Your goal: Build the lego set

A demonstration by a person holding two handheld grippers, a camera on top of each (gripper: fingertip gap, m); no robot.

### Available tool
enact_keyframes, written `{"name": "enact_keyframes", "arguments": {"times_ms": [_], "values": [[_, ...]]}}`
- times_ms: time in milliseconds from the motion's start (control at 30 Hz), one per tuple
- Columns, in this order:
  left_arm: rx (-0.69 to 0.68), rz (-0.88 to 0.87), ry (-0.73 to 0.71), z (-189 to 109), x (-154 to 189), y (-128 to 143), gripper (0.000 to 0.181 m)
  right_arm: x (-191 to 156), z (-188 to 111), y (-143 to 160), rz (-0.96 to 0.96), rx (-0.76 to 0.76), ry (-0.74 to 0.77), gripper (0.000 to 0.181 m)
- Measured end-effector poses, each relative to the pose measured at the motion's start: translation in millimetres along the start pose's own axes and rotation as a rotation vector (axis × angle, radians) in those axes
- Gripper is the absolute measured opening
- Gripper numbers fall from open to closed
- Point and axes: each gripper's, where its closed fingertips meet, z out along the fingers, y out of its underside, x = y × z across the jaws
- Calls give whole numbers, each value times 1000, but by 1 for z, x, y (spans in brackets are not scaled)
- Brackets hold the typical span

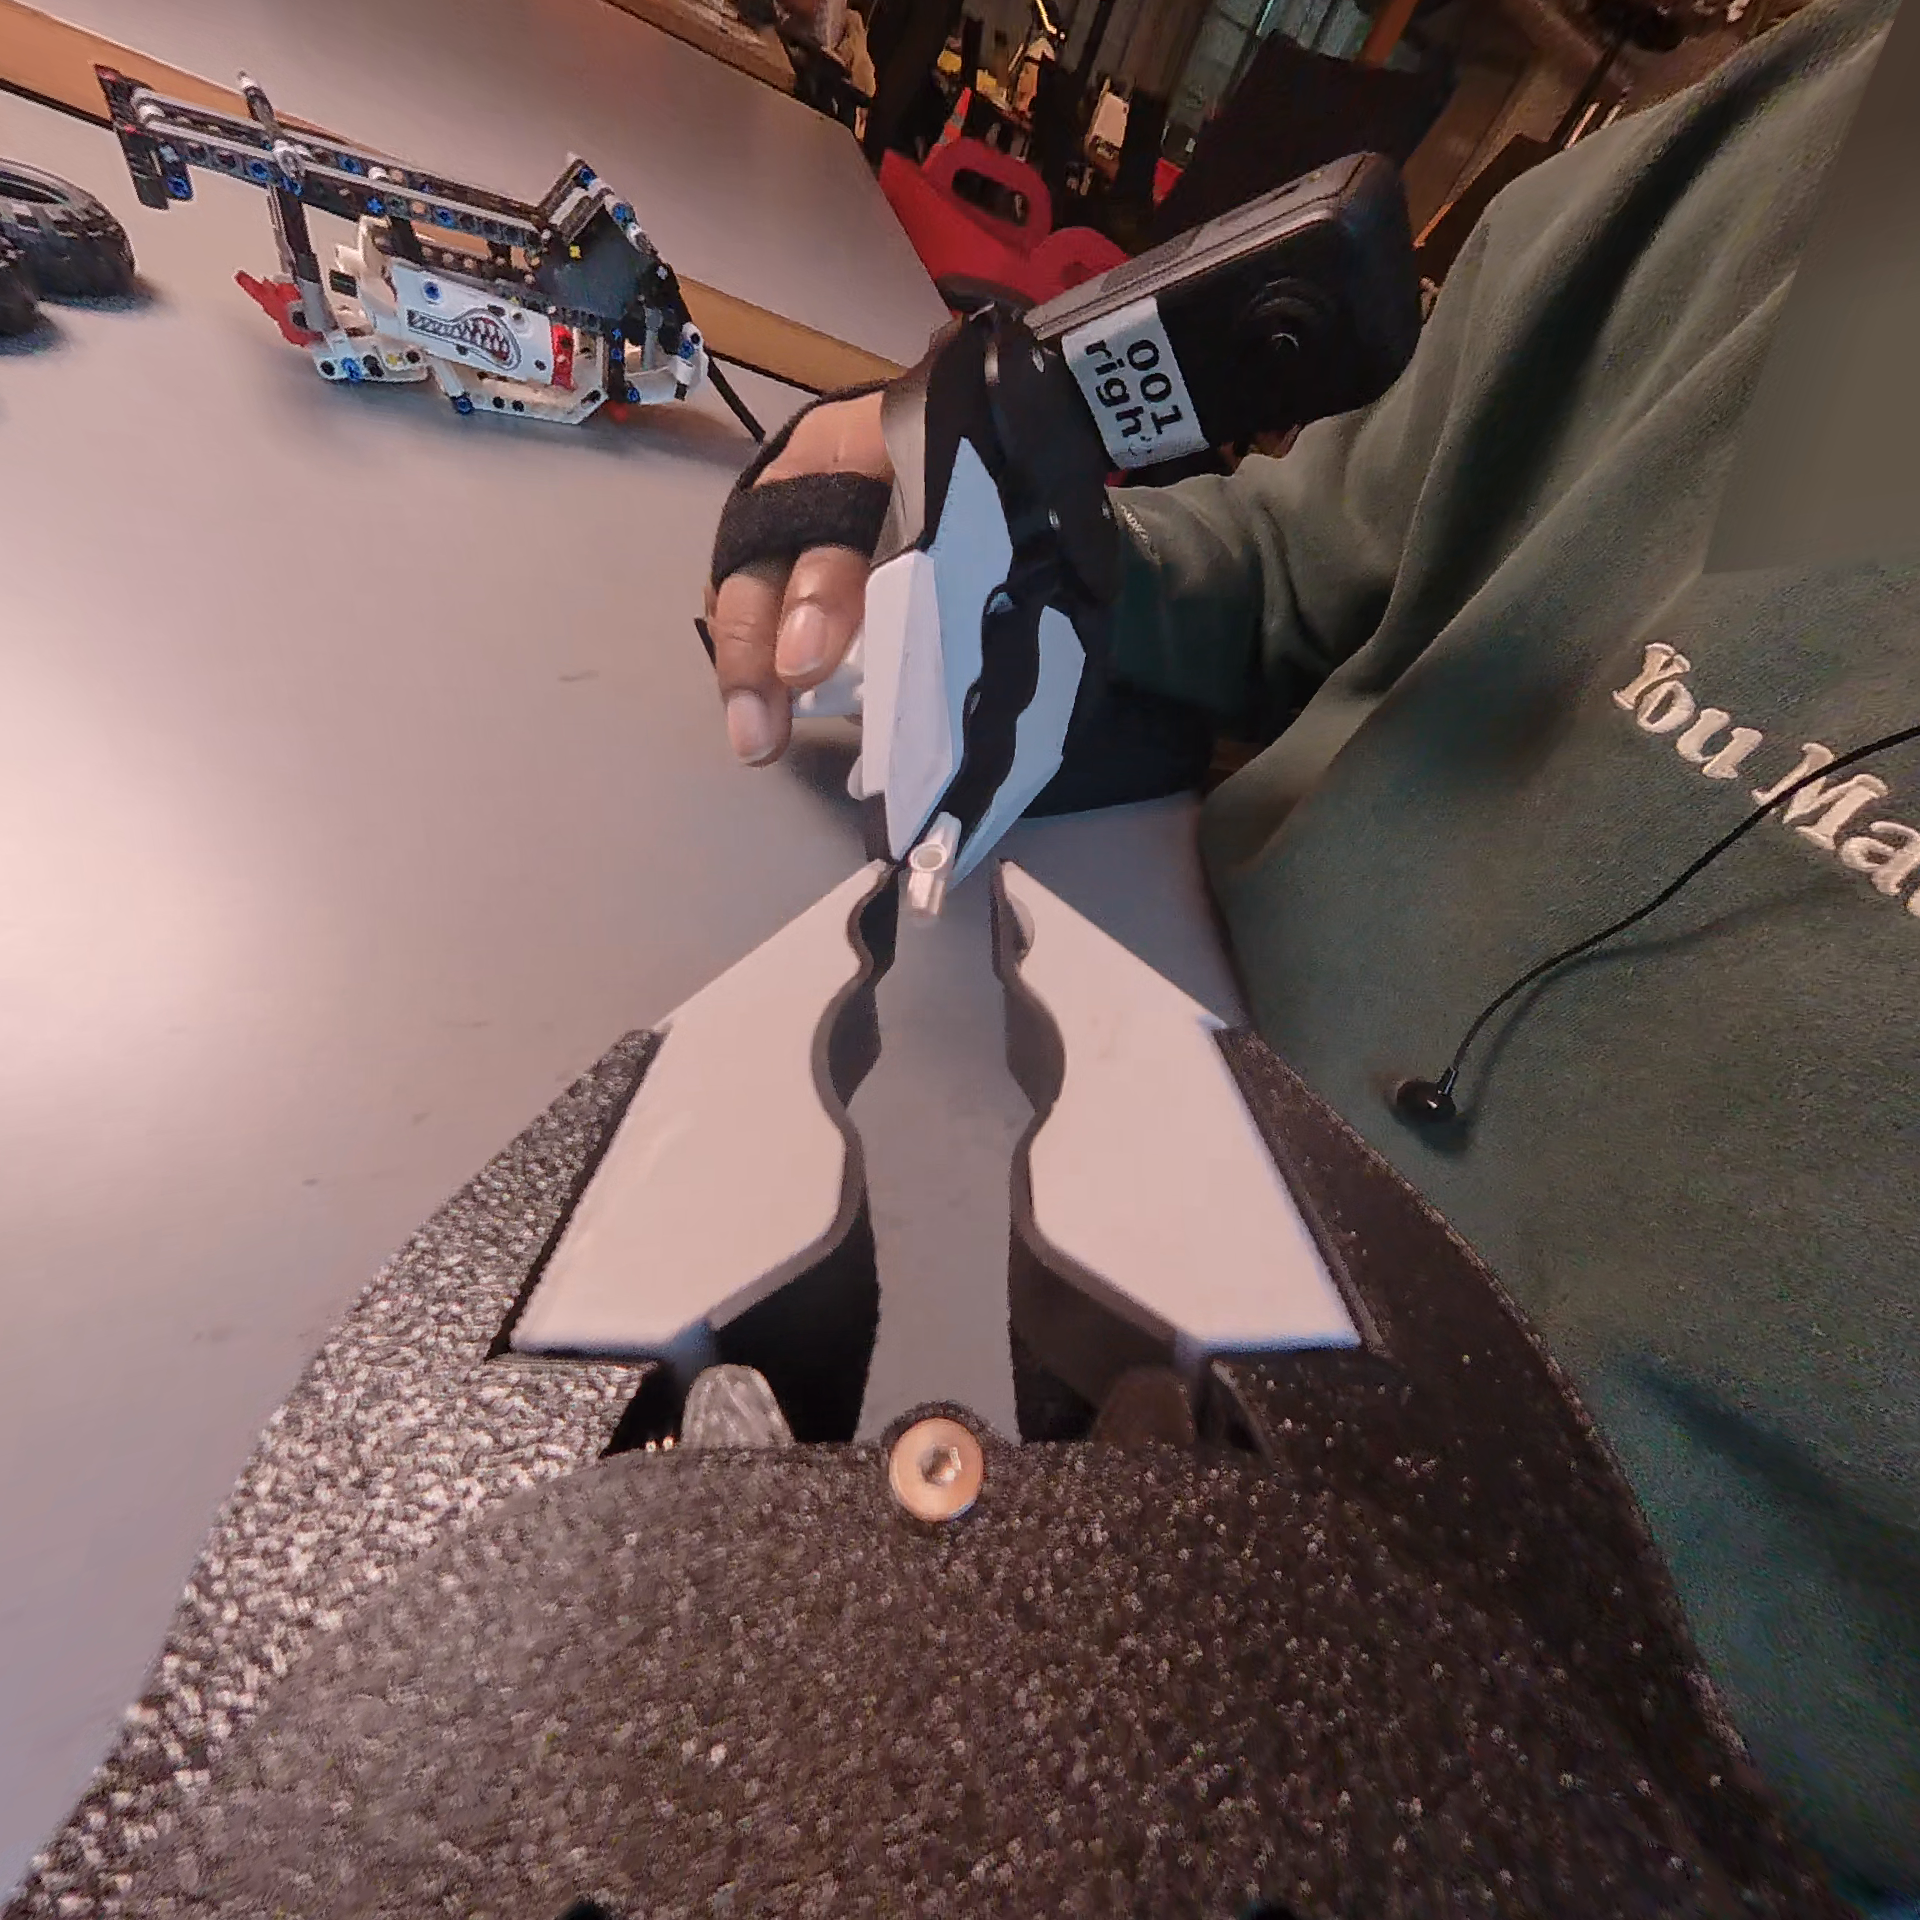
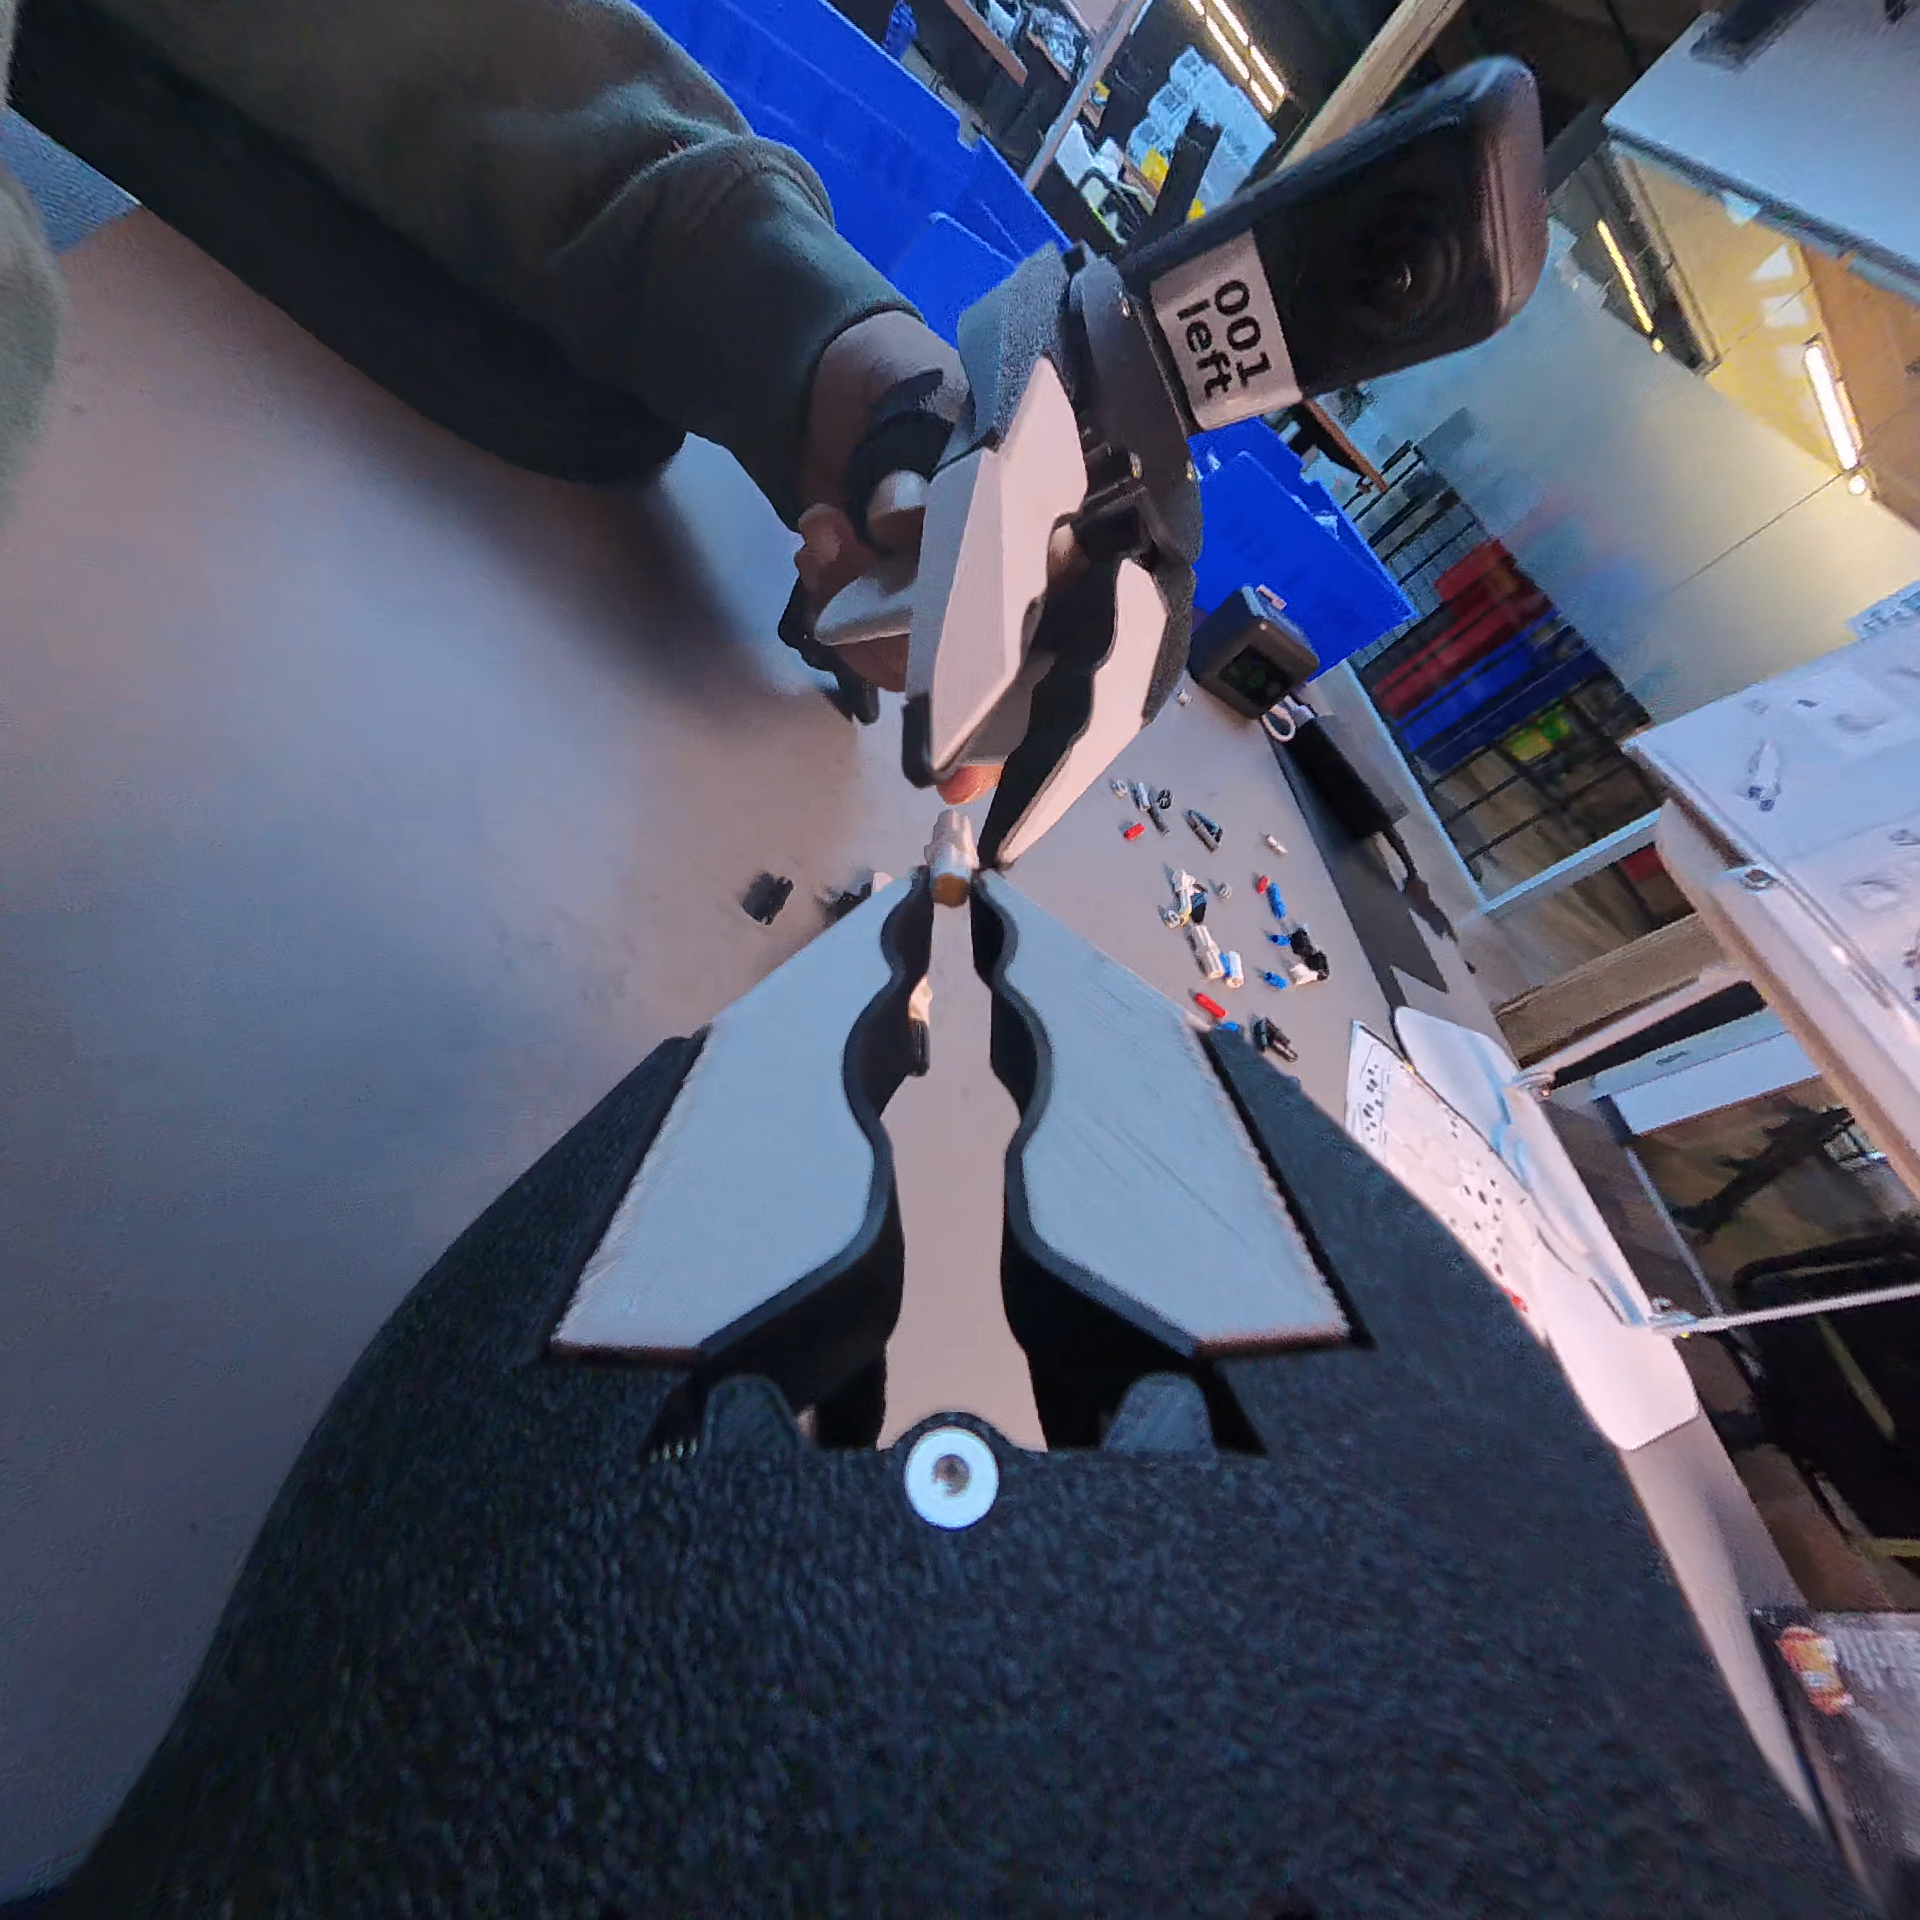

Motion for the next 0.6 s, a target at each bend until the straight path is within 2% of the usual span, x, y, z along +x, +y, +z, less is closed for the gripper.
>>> {"name": "enact_keyframes", "arguments": {"times_ms": [100,233,333,500,600], "values": [[-5,20,-22,0,-1,0,8,0,0,-3,-25,9,10,6],[-12,26,-32,0,-2,1,14,3,-2,-8,-24,32,30,6],[-20,24,-17,2,1,3,8,3,-2,-8,-32,28,32,6],[-10,28,-24,3,0,1,7,4,-2,-8,-37,24,37,6],[-21,96,-78,3,-4,2,7,5,-2,-3,46,13,23,6]]}}
